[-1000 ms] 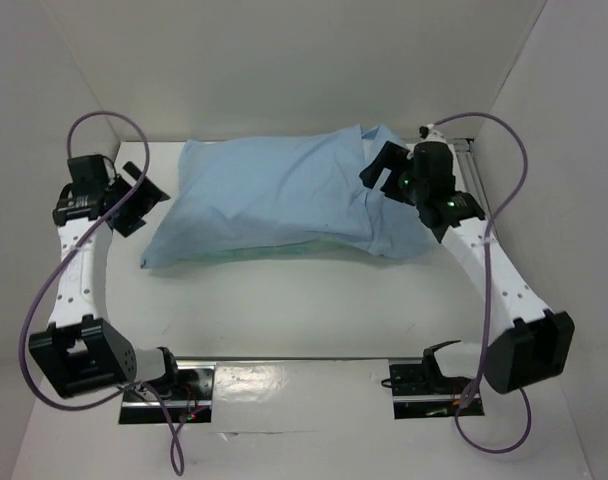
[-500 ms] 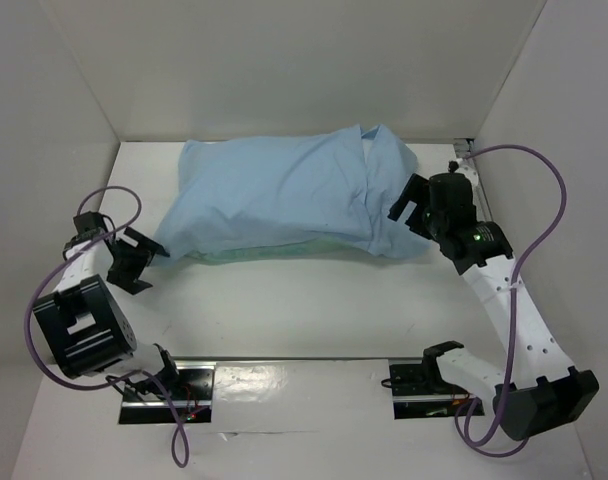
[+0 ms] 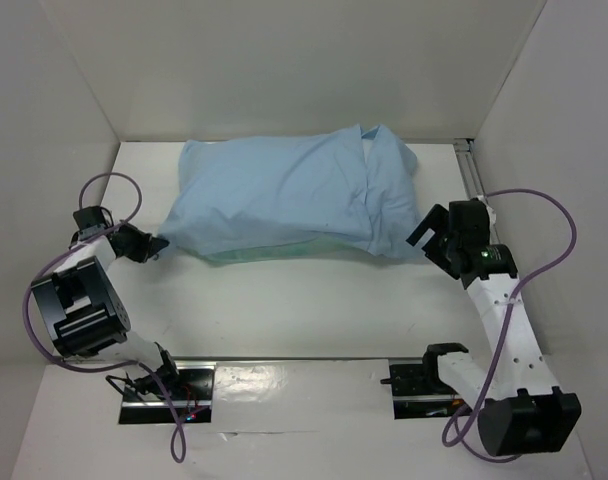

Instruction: Put the pillow into the pillowcase

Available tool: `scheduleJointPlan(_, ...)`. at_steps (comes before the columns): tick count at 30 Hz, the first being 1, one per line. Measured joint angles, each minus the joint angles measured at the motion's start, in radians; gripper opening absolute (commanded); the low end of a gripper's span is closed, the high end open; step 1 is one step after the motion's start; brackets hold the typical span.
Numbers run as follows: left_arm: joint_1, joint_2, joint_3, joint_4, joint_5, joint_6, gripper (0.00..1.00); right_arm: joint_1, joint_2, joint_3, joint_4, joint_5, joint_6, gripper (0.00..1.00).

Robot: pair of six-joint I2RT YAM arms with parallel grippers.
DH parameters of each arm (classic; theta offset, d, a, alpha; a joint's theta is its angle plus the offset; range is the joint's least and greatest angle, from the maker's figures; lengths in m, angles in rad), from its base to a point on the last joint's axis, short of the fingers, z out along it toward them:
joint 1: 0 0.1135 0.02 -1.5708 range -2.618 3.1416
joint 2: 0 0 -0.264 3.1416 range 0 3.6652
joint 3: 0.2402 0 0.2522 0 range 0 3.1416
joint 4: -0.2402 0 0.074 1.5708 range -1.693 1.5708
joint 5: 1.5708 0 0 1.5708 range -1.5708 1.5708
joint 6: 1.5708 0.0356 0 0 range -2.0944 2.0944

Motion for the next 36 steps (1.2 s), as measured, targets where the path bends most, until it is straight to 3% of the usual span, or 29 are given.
scheduleJointPlan(4, 0.000, -0.004, 0.002, 0.014, 0.040, 0.000, 0.00, -0.096, 0.033, -0.045, 0.043, -0.102, -0.014, 0.99)
scheduleJointPlan(10, 0.000, -0.119, 0.010, 0.002, 0.064, -0.033, 0.00, -0.119, 0.134, -0.139, 0.201, -0.202, -0.033, 0.99)
scheduleJointPlan(21, 0.002, -0.274, 0.079, -0.034, 0.008, -0.103, 0.00, -0.119, 0.219, -0.267, 0.555, -0.193, -0.105, 0.99)
scheduleJointPlan(25, 0.002, -0.273, 0.097, -0.127, -0.067, -0.089, 0.63, -0.119, 0.233, -0.300, 0.660, -0.199, -0.152, 0.99)
scheduleJointPlan(26, 0.004, -0.273, 0.100, -0.155, -0.088, -0.087, 0.83, -0.119, 0.233, -0.312, 0.682, -0.203, -0.165, 0.99)
scheduleJointPlan(28, 0.013, -0.273, 0.101, -0.203, -0.129, -0.079, 0.90, -0.119, 0.233, -0.336, 0.724, -0.211, -0.192, 0.99)
scheduleJointPlan(31, 0.036, -0.268, 0.079, -0.238, -0.151, -0.067, 0.94, -0.119, 0.233, -0.373, 0.788, -0.220, -0.226, 0.86)
scheduleJointPlan(32, 0.042, -0.261, 0.068, -0.243, -0.150, -0.066, 0.94, -0.119, 0.233, -0.390, 0.815, -0.224, -0.237, 0.76)
scheduleJointPlan(35, 0.050, -0.217, 0.034, -0.229, -0.131, -0.059, 0.95, -0.119, 0.233, -0.410, 0.856, -0.250, -0.254, 0.57)
scheduleJointPlan(36, 0.051, -0.201, 0.020, -0.219, -0.119, -0.052, 0.95, -0.119, 0.233, -0.411, 0.866, -0.261, -0.257, 0.41)
